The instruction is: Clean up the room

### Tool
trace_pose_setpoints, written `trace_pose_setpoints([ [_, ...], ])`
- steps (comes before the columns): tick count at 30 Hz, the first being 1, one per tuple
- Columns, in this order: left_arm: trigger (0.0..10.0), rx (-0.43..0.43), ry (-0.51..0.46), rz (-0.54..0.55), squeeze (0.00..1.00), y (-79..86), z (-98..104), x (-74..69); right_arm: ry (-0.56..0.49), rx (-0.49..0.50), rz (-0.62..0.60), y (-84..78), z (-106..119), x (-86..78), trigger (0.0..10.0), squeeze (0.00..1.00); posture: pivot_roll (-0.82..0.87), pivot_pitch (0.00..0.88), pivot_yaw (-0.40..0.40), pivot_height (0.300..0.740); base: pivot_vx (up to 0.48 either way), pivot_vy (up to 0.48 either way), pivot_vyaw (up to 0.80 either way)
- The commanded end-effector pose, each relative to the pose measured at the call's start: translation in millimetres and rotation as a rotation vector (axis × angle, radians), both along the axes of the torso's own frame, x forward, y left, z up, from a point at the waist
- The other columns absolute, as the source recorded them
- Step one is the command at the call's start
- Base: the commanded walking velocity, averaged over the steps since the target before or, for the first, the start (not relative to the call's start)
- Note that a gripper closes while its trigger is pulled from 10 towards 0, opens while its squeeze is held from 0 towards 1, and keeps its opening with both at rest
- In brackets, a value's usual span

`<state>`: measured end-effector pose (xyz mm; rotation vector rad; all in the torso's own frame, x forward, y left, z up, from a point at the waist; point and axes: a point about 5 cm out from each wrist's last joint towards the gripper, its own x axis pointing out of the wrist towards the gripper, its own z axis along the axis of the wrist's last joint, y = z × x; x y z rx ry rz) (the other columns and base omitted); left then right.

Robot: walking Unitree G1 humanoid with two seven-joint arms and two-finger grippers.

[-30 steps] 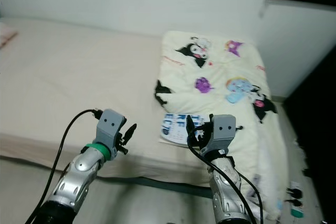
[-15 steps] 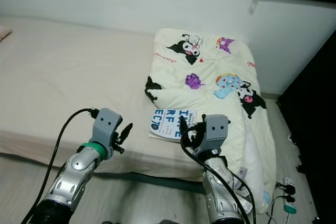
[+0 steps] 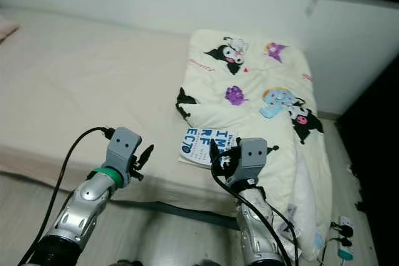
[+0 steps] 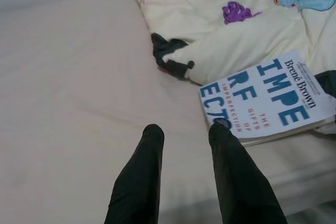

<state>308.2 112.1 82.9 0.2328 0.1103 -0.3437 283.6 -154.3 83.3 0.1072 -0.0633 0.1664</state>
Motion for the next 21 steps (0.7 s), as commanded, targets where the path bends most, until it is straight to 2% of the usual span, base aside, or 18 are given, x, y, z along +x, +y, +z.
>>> trace_pose_setpoints([
  [1, 10.0, -0.011, 0.015, -0.027, 0.0, -7.2, -4.4, -3.2, 0.025, -0.004, -0.023, -8.1, -5.3, -3.0, 10.0, 0.0, -0.01, 0.018, 0.026, 0.74, 0.0, 0.0, 0.0],
  [10, 10.0, -0.024, 0.047, -0.001, 0.0, -6.7, -7.1, -2.8, 0.027, -0.002, -0.021, -7.7, -6.0, -3.6, 10.0, 0.0, -0.01, 0.019, 0.026, 0.74, 0.0, 0.0, 0.0],
  [15, 10.0, -0.03, 0.044, 0.011, 0.0, -5.0, -6.9, -1.2, 0.027, -0.003, -0.02, -7.6, -6.3, -3.7, 10.0, 0.0, -0.01, 0.018, 0.025, 0.74, 0.0, 0.428, 0.0],
  [21, 10.0, -0.02, 0.029, 0.0, 0.0, -5.7, -5.8, -1.5, 0.027, -0.004, -0.019, -7.6, -6.4, -3.5, 10.0, 0.0, -0.01, 0.016, 0.026, 0.74, 0.0, 0.0, 0.0],
])
